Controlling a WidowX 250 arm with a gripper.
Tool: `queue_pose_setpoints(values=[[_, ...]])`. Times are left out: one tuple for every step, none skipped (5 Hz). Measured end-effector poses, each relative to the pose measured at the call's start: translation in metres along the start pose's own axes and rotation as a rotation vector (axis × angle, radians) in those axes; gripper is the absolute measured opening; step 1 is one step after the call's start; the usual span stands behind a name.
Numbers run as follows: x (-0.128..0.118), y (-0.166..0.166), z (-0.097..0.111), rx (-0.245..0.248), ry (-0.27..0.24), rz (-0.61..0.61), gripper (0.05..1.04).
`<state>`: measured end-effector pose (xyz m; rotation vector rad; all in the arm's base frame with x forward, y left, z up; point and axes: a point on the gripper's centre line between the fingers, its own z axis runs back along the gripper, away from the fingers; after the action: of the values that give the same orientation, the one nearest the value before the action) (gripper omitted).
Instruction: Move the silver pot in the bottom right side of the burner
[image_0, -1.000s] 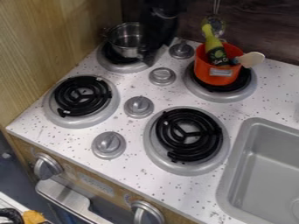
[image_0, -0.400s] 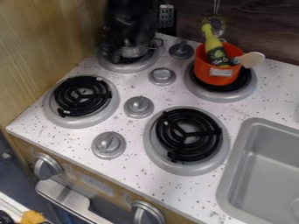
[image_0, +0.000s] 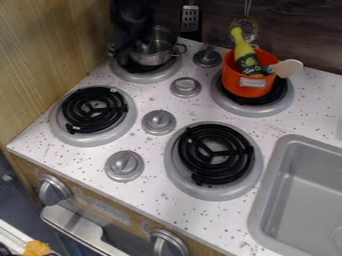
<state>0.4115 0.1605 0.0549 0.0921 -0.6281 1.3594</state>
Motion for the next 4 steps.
queue_pose_setpoints(values=[[0.003, -0.002, -0.007, 0.005, 0.034, -0.007, 1.000], [-0.008, 0.000, -0.015, 0.016, 0.080, -0.017, 0.970], [-0.011, -0.003, -0.015, 0.004, 0.111, -0.033, 0.700], [-0.018, -0.002, -0.014, 0.011, 0.151, -0.050, 0.396]])
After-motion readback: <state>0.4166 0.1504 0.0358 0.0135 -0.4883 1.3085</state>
